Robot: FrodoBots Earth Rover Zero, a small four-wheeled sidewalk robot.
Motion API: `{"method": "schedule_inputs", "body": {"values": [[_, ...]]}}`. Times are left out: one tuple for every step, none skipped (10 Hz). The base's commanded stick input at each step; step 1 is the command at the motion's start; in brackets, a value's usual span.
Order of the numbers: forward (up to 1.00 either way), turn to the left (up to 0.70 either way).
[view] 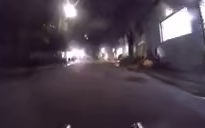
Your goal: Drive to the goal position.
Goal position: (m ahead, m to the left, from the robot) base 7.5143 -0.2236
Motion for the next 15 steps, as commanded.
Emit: {"method": "schedule_inputs", "body": {"values": [[1.0, 0.0], [1.0, 0.0], [1.0, 0.0], [1.0, 0.0], [1.0, 0.0], [1.0, 0.0], [1.0, 0.0], [1.0, 0.0], [1.0, 0.0], [1.0, -0.1], [1.0, -0.24], [1.0, -0.33], [1.0, -0.34], [1.0, -0.12], [1.0, 0.0]]}}
